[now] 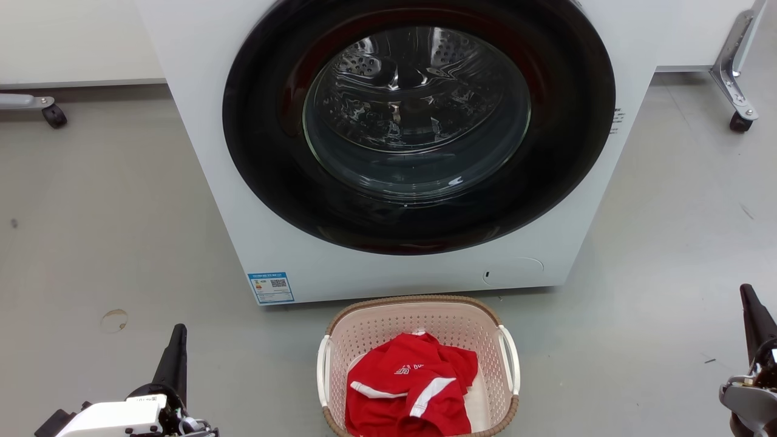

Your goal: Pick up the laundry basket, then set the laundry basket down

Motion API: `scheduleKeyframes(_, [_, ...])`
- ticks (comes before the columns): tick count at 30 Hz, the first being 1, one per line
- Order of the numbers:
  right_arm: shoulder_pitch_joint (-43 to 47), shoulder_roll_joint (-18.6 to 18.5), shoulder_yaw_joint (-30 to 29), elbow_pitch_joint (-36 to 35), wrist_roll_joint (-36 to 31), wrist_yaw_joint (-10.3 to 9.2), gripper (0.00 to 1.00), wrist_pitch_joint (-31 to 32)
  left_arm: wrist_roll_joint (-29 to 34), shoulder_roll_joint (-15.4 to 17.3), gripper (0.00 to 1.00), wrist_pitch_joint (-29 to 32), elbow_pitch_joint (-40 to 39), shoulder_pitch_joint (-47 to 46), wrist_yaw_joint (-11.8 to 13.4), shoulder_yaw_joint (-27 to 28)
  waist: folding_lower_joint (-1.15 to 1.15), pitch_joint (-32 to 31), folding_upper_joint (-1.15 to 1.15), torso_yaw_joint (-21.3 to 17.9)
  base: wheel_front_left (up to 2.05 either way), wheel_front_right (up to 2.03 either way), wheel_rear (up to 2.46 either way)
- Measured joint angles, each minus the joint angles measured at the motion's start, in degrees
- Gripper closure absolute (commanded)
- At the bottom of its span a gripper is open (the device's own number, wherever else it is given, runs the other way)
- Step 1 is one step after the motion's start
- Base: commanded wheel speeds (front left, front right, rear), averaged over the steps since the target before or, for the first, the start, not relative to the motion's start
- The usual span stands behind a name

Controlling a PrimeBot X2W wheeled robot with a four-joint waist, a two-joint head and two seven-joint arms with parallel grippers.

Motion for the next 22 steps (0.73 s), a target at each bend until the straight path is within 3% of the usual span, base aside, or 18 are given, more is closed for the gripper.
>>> scheduleKeyframes(22, [0.0,0.0,0.0,0.0,0.0,0.00,1.00,0.0,0.4,-0.1,1.00,0.0,0.0,0.0,0.0,0.1,0.00,0.0,0.00,0.0,0.00,0.00,0.00])
